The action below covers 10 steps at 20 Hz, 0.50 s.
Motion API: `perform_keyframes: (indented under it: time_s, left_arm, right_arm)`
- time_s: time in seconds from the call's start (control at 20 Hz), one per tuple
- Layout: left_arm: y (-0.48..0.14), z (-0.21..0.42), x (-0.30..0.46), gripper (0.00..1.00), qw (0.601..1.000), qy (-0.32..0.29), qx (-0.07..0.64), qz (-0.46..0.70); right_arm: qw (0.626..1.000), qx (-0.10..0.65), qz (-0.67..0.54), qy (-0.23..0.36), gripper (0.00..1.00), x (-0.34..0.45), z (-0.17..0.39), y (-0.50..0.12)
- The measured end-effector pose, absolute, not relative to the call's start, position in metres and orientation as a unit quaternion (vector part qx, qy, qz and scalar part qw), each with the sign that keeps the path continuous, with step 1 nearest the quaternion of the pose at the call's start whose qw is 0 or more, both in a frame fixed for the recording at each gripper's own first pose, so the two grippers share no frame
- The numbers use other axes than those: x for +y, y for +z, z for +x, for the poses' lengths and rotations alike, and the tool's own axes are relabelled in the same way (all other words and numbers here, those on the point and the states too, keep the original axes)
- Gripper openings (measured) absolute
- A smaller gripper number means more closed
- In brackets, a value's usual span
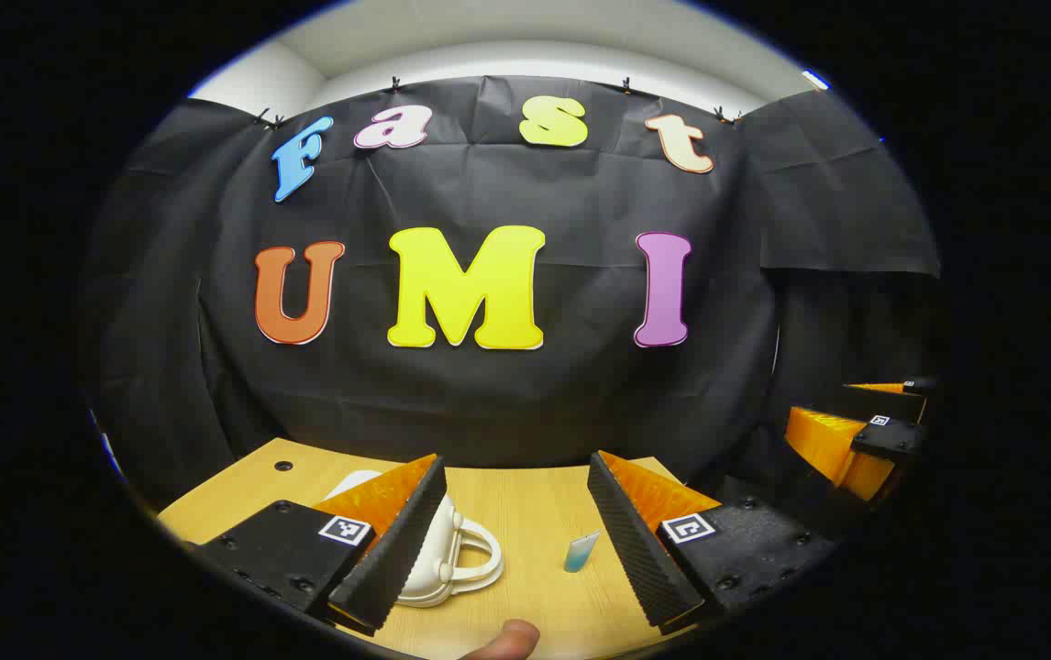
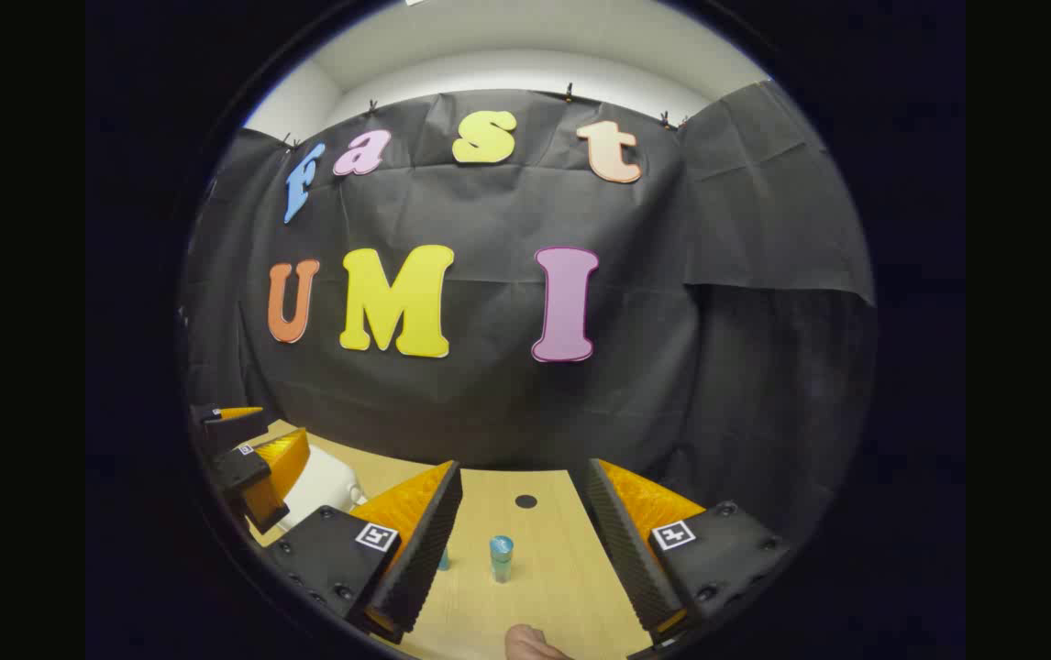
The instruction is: First open the suitcase, pack the skin care products into it, and then close the suitcase.
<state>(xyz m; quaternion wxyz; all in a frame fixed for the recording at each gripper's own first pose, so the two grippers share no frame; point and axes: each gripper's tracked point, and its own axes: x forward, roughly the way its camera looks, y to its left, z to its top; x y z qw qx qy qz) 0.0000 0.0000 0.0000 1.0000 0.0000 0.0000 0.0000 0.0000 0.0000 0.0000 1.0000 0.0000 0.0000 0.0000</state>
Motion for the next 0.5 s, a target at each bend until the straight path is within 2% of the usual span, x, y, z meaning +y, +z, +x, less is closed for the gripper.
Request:
perform_keyframes:
  time_s: [0.5]
  left_arm:
    - [-0.006, 0.0022, -0.0057, 0.99, 1.0, 0.0, 0.007, 0.007]
  right_arm:
    - [1.0, 0.002, 0.001, 0.002, 0.82, -0.0036, 0.0038, -0.0009]
